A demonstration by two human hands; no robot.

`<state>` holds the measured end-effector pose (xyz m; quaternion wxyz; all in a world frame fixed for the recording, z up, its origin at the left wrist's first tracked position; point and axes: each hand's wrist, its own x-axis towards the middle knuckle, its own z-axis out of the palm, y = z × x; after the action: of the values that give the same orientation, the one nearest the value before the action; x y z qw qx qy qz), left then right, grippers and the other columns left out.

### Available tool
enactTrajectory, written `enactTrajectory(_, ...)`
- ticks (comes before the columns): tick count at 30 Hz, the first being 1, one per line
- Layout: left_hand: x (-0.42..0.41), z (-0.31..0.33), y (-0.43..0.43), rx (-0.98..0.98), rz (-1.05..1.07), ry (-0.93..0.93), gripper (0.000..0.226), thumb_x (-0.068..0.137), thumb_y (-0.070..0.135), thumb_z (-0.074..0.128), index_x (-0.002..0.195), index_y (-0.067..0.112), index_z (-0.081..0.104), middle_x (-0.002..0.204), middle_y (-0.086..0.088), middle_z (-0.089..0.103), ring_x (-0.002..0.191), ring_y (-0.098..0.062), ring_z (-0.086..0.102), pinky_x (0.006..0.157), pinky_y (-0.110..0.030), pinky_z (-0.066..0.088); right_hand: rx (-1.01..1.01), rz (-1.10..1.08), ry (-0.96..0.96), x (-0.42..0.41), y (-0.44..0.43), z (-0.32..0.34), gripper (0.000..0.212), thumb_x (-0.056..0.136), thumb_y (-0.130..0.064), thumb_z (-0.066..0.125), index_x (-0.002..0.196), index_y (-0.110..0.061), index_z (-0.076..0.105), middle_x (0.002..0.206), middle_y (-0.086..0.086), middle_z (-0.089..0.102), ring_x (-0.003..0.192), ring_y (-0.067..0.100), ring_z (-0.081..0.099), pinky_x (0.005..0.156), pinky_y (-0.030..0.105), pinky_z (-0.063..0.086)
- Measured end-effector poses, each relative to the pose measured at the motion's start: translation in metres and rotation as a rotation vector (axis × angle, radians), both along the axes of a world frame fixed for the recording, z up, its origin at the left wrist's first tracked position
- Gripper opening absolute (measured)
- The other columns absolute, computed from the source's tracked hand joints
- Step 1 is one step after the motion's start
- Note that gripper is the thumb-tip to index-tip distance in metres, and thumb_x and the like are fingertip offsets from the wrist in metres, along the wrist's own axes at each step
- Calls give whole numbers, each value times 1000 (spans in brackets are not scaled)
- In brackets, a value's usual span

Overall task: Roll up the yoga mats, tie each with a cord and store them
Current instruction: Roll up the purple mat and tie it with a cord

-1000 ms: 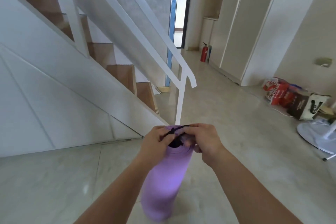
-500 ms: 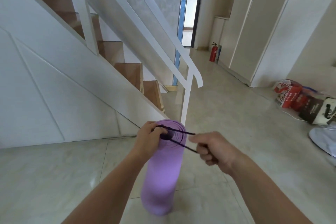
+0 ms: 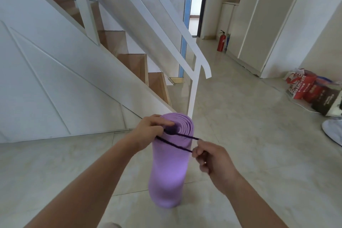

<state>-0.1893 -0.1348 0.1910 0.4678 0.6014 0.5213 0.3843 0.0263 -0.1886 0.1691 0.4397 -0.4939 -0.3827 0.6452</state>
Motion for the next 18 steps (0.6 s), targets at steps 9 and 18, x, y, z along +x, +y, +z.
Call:
enactTrajectory(9, 22, 9, -1, -64, -101, -75, 48, 63, 16, 58, 105, 3, 75, 98, 3, 57, 84, -10, 61, 64, -11, 44, 192, 24, 2, 20, 18, 42, 14, 78, -18, 59, 80, -12, 72, 83, 5, 71, 64, 12, 53, 55, 28, 27)
enactTrajectory(18, 29, 13, -3, -135, -42, -119, 12, 90, 15, 66, 85, 10, 76, 81, 2, 72, 76, -12, 67, 60, -15, 47, 218, -107, -102, 20, 21, 47, 28, 63, -21, 83, 75, -2, 67, 60, 7, 56, 51, 14, 46, 46, 24, 32)
